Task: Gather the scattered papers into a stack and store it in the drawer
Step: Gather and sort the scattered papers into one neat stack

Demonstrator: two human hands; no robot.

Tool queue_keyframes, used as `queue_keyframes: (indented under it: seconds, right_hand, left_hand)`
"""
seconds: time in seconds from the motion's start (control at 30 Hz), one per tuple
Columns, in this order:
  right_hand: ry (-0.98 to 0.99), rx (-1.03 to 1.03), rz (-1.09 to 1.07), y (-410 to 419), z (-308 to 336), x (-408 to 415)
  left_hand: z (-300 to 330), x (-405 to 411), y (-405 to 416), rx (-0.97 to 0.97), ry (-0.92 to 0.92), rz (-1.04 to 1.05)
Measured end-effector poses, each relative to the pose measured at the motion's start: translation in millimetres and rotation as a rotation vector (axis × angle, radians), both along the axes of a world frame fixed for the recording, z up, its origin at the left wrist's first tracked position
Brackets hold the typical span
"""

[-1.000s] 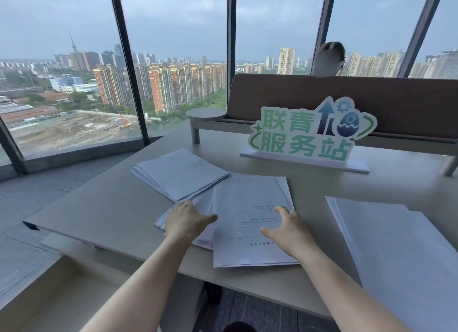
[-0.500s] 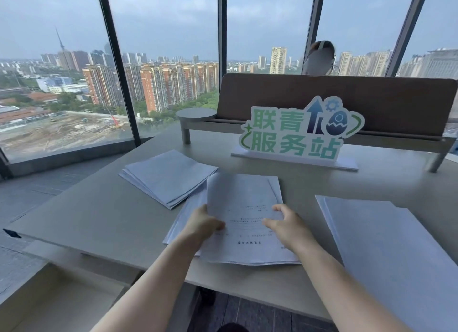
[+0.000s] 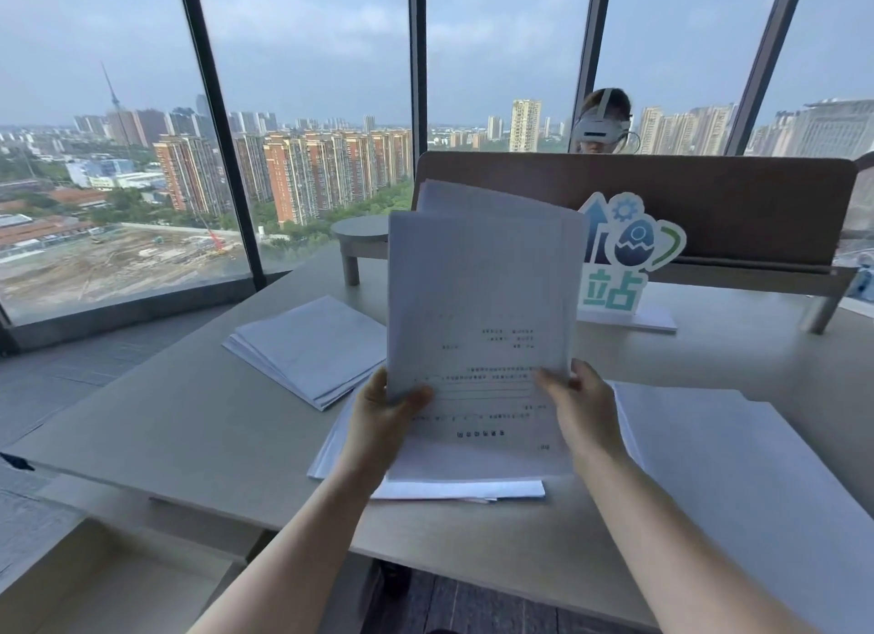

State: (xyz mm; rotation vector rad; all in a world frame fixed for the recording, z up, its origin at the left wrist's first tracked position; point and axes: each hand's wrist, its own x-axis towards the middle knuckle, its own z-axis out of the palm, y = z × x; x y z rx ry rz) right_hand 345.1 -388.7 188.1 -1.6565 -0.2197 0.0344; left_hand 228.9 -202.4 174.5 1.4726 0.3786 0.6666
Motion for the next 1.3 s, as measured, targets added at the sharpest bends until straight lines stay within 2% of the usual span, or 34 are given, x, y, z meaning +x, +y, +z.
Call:
queue_keyframes:
  seconds: [0.17,0.27,0.47,0.57,0.67,0.73,0.8,0.87,1.03,1.13,1.2,1.3]
  right_hand:
    - [-0.111,0.178,0.021,1,14,-14]
    - [-0.130,0.157,0.122,4,5,-25]
    - [-0.133,0.088,0.165,10,-5,-26]
    - [-0.163,0.109,0.240,14,-2,-26]
    - [-0.147,0.144,0.126,18,3,-29]
    - [-0.143,0.028,0.063,20,0,-33]
    - [-0.189,-0.190,0.105,23,-6,-38]
    - [-0.309,-0.423,0.212,30,-11,-48]
    - [-0.594,-0.917,0.672,59,-14,-71]
    - [-0.727,-1.179,0.750,78,-9,-82]
    - [-0.733,-1.339,0.789,90,-6,-85]
    - [-0.642,-1.442,0.828,102,1,-82]
  left_hand:
    - [4,-3,2,0.048,-0.007,0.040]
    - [3,-6,1,0.019,-0.001,0.062]
    - [2,-8,8,0.069,0.024,0.085]
    - [5,-9,15,0.032,-0.002,0.129]
    - [9,-19,30,-0.059,-0.028,0.207]
    - [11,-29,43,-0.118,-0.048,0.277]
    - [11,-40,57,-0.154,-0.054,0.337]
    - [10,-51,70,-0.192,-0.049,0.381]
    - [-1,-77,99,-0.247,-0.007,0.454]
    - [-6,-91,109,-0.262,0.018,0.475]
    - [-11,-99,114,-0.265,0.039,0.485]
    - [-18,-109,119,-0.284,0.061,0.498]
